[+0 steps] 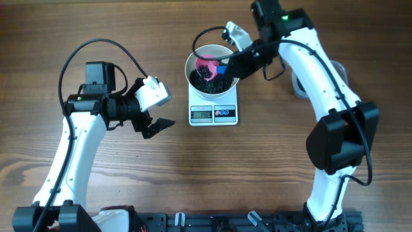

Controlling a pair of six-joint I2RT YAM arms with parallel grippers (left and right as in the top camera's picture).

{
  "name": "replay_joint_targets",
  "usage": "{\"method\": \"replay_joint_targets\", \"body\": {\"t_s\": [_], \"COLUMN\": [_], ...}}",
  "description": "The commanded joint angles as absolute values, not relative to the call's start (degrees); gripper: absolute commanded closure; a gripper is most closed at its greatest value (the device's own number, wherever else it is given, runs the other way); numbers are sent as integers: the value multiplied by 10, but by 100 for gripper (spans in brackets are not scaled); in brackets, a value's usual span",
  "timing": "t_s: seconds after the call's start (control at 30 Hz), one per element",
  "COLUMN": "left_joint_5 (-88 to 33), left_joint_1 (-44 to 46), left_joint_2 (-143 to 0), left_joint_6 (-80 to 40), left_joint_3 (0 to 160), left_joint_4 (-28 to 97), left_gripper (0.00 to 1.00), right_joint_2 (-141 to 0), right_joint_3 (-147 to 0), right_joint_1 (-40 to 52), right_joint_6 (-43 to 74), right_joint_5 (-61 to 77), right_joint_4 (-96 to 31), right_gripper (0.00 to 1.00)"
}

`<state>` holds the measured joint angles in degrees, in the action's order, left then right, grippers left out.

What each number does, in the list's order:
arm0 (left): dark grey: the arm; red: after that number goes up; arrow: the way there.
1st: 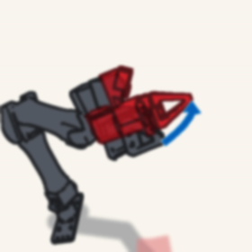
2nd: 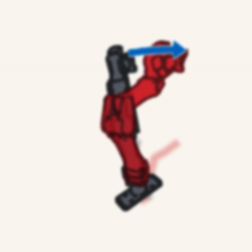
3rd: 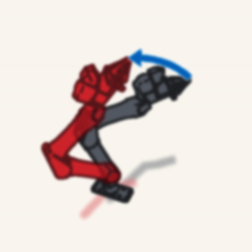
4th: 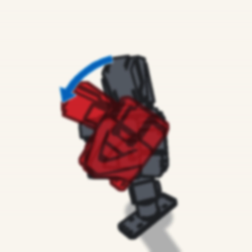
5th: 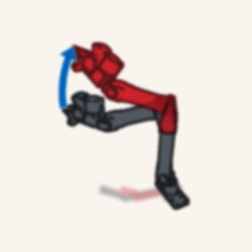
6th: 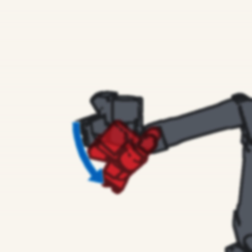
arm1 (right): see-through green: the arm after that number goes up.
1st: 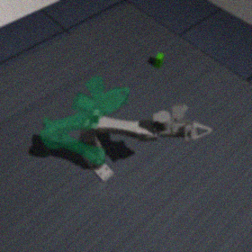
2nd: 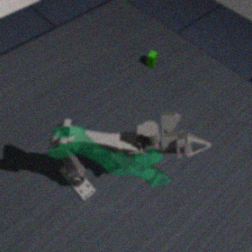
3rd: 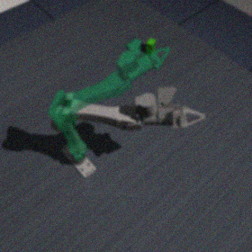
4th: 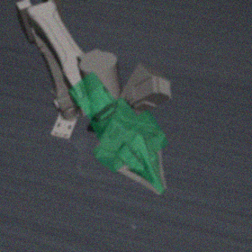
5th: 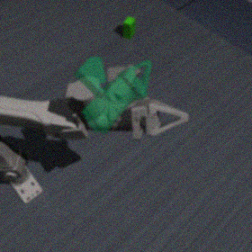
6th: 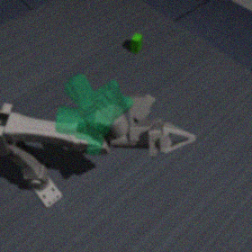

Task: Scoop item into bowl and weigh 150g on scale

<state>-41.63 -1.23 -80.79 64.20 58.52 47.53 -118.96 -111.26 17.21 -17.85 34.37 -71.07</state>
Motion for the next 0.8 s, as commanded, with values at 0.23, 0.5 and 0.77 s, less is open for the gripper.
{"method": "replay_joint_targets", "body": {"t_s": [0.23, 0.5, 0.77], "left_joint_5": [-419, -419, -419], "left_joint_1": [-14, -14, -14], "left_joint_2": [-810, -810, -810], "left_joint_6": [639, 639, 639], "left_joint_3": [588, 588, 588], "left_joint_4": [476, 476, 476], "left_gripper": [0, 0, 0], "right_joint_2": [-1174, -1166, -1166], "right_joint_3": [-1122, -1122, -1122], "right_joint_1": [126, 125, 125], "right_joint_6": [-165, -155, -135], "right_joint_5": [473, 473, 467], "right_joint_4": [-716, -715, -700], "right_gripper": [96, 96, 96]}}
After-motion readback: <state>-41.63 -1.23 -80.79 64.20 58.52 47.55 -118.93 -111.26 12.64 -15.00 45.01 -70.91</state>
